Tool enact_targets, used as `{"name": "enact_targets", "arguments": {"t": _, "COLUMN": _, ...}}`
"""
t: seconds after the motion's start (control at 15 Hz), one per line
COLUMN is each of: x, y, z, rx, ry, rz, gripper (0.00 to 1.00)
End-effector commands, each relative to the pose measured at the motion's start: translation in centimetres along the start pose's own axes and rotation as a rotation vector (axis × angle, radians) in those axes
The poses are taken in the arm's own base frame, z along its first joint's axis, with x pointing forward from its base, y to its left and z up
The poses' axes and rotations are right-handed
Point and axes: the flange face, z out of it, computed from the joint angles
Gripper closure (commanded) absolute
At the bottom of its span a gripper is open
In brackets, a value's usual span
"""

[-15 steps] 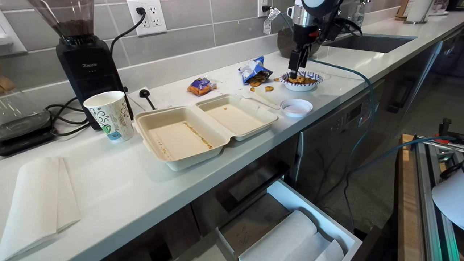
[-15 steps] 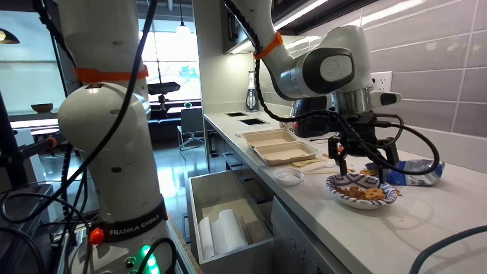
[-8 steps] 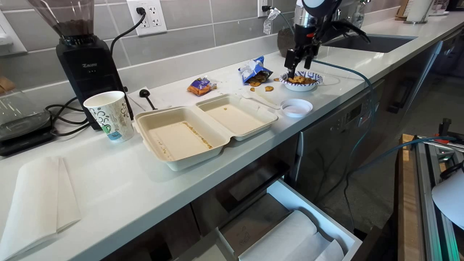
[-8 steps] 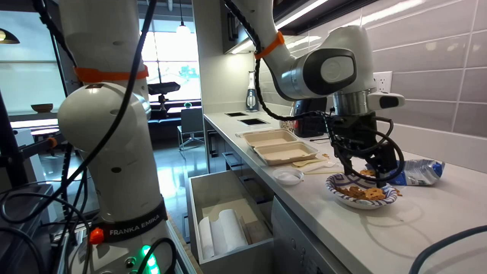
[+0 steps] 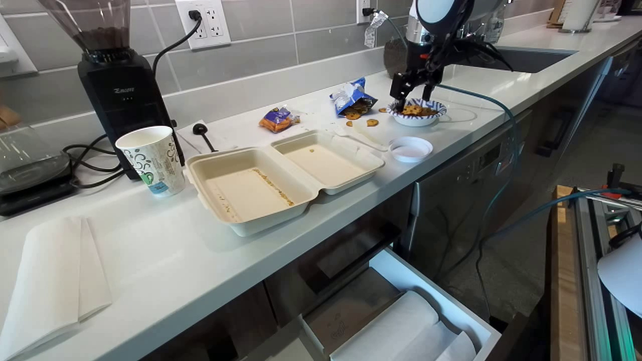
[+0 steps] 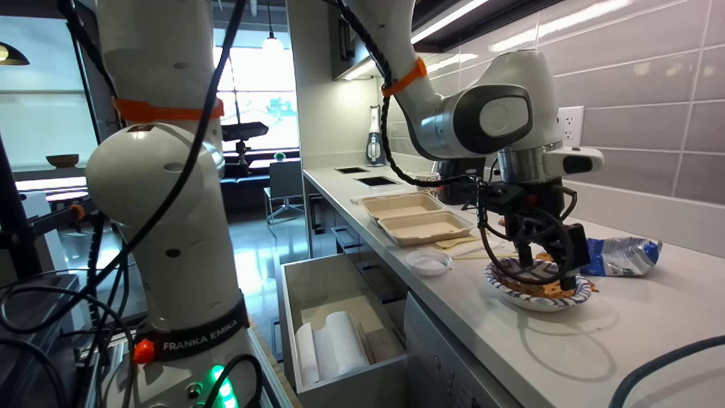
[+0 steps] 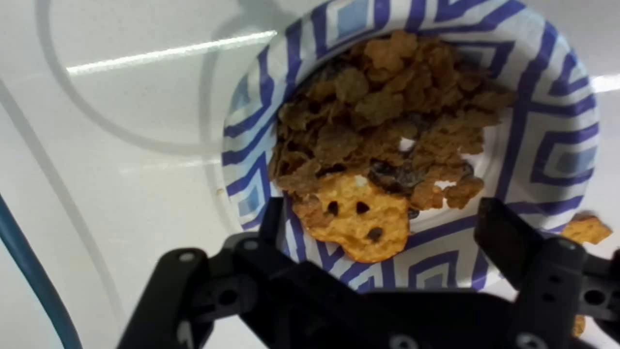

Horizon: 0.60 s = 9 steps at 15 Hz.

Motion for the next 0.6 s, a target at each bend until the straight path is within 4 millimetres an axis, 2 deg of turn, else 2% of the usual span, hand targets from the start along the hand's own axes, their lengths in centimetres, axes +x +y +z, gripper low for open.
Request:
{"name": "enact_targets", "arguments": {"t": 0.0, "x": 0.0, "y": 0.3, "z": 1.1, "rx": -0.014, "ry": 0.021, "rz": 0.048, "gripper": 0.0}}
{"name": "enact_targets", "arguments": {"t": 0.53, "x": -0.2, "y": 0.4, "z": 2.2, "rx": -0.027, "ry": 0.038, "rz": 0.081, "gripper": 0.0}}
